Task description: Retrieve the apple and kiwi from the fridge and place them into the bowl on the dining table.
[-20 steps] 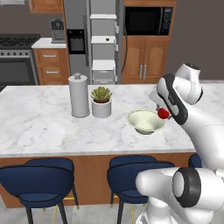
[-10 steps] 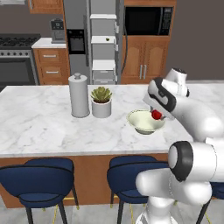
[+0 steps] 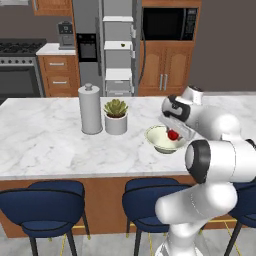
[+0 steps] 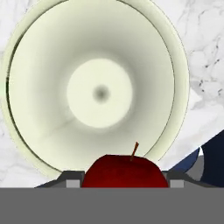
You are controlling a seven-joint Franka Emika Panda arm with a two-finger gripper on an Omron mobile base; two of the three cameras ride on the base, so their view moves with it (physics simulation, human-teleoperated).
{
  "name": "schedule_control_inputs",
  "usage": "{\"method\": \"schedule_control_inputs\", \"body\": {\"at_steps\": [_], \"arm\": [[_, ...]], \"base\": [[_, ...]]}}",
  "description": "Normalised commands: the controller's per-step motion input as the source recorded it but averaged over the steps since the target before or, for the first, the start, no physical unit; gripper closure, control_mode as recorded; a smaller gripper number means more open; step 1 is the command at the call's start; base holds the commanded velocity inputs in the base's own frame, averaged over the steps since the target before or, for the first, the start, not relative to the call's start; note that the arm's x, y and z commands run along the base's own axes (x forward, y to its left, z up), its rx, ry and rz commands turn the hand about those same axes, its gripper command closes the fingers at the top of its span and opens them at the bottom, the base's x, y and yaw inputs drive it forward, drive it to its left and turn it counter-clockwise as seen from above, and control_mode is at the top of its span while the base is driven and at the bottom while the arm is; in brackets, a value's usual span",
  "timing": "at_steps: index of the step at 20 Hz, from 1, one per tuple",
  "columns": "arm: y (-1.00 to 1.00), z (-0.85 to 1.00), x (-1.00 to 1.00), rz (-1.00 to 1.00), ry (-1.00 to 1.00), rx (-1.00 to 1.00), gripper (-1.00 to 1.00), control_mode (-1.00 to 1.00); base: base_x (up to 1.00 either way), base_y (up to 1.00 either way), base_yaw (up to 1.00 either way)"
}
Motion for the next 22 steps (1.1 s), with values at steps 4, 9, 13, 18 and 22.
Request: {"method": "schedule_control_inputs", "body": {"at_steps": [4, 9, 13, 18, 22], "arm": [[0.00, -0.41, 0.38, 0.00, 0.04, 0.00, 1.00, -1.00], [0.00, -0.38, 0.34, 0.00, 0.03, 0.00, 1.00, -1.00], [0.00, -0.29, 0.28, 0.00, 0.02, 0.00, -1.00, -1.00], [-0.01, -0.18, 0.17, 0.00, 0.01, 0.00, -1.00, -1.00], [-0.20, 0.02, -0.07, 0.00, 0.00, 0.00, -1.00, -1.00]], "base": [[0.00, 0.00, 0.00], [0.00, 0.00, 0.00], [0.00, 0.00, 0.00], [0.00, 0.00, 0.00], [0.00, 0.00, 0.00]]}}
